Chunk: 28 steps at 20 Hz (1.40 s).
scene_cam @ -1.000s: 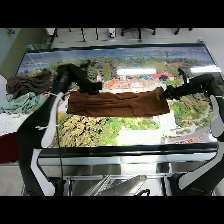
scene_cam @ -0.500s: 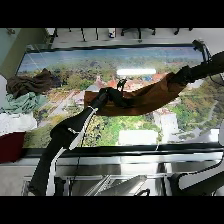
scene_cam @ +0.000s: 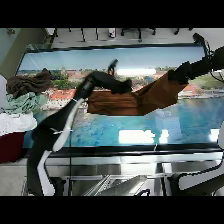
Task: Fold the shirts.
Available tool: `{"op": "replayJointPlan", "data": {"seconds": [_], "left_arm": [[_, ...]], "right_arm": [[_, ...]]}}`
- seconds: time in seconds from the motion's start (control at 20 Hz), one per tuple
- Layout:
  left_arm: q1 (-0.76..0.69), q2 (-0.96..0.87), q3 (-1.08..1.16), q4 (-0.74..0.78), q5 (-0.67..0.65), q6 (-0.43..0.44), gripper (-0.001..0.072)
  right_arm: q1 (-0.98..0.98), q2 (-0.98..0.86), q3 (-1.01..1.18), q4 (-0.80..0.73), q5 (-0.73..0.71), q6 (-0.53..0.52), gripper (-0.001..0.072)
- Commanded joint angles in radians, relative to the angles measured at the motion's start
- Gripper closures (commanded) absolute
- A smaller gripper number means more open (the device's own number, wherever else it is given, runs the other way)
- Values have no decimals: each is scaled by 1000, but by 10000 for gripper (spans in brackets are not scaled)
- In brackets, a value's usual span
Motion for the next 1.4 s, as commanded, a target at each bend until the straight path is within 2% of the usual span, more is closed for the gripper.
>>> {"op": "replayJointPlan", "data": {"seconds": [0.0,0.15,0.3,0.35,0.4,0.45,0.5,0.55,0.65,0.95,1.0,1.05,1.1,1.2,1.35], "left_arm": [[173,258,-39,-11,201,19,696],[337,441,-39,-10,295,19,696],[452,558,-40,15,301,22,696],[470,586,-40,46,304,24,696],[476,604,-40,72,309,35,696],[476,615,-40,93,322,48,696],[472,620,-40,105,340,50,696],[461,620,-40,113,354,59,696],[439,612,-40,121,373,84,696],[383,563,-40,119,377,101,696],[384,562,-40,121,381,101,696],[391,562,-40,119,381,101,696],[402,567,-40,117,381,101,696],[427,582,-40,118,384,101,696],[467,607,-40,117,390,101,696]], "right_arm": [[120,-1,1,4,71,78,690],[353,-40,1,3,305,119,689],[644,-173,1,0,743,209,688],[735,-229,1,-1,899,209,631],[827,-291,1,0,1056,210,344],[899,-338,1,0,1169,210,170],[948,-368,1,-1,1222,209,183],[964,-372,1,-15,1217,208,183],[925,-328,2,-109,1116,210,183],[548,-115,2,-392,538,345,175],[477,-97,1,-433,438,364,149],[417,-88,-4,-467,359,376,34],[364,-87,-20,-489,300,387,17],[302,-87,-115,-481,286,392,17],[295,-105,-293,-418,406,363,17]]}}
